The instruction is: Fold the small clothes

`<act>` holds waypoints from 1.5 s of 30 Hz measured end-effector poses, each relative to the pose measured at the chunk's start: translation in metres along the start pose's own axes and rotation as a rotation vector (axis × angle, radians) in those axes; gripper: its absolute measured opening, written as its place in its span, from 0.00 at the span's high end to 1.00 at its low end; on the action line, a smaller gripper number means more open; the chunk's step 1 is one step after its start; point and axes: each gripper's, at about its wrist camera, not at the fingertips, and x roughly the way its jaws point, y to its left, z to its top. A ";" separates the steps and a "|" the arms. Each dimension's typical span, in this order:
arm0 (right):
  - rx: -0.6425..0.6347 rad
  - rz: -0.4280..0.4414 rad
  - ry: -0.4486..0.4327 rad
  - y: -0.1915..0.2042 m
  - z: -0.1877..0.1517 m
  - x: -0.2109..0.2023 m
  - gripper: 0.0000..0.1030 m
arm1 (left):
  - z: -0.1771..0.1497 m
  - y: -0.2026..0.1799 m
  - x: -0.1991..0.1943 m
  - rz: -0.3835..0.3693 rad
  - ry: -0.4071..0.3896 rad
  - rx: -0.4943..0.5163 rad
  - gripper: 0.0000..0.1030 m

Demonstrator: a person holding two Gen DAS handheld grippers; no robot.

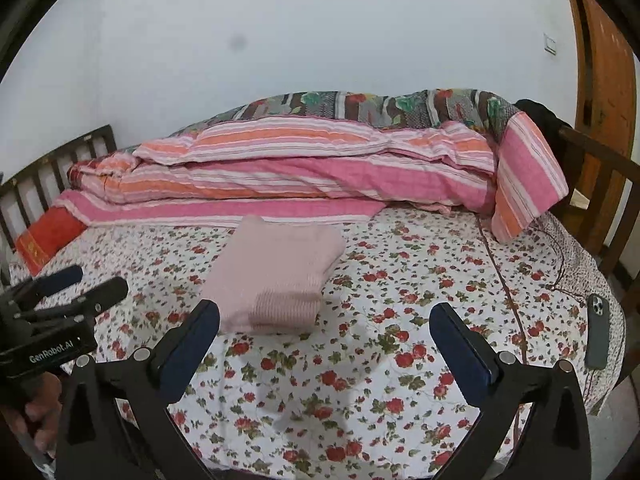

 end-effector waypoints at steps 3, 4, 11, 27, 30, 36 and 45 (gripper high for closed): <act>0.007 0.002 0.004 -0.001 -0.003 -0.003 0.00 | 0.000 -0.003 -0.007 -0.006 -0.010 0.000 0.16; 0.010 0.001 0.003 -0.002 -0.004 -0.003 0.00 | 0.000 -0.004 -0.009 -0.005 -0.012 0.004 0.16; 0.023 -0.008 -0.002 -0.006 -0.007 -0.007 0.00 | 0.000 -0.008 -0.015 0.006 -0.024 0.005 0.16; 0.032 -0.031 -0.002 -0.013 -0.006 -0.011 0.00 | 0.000 -0.013 -0.015 0.008 -0.019 0.011 0.16; 0.032 -0.031 -0.003 -0.013 -0.006 -0.011 0.00 | 0.000 -0.015 -0.015 0.008 -0.020 0.014 0.16; 0.032 -0.031 -0.003 -0.013 -0.006 -0.012 0.00 | -0.002 -0.015 -0.016 0.004 -0.020 0.016 0.16; 0.036 -0.026 -0.013 -0.013 -0.004 -0.017 0.00 | -0.001 -0.015 -0.016 0.004 -0.020 0.017 0.16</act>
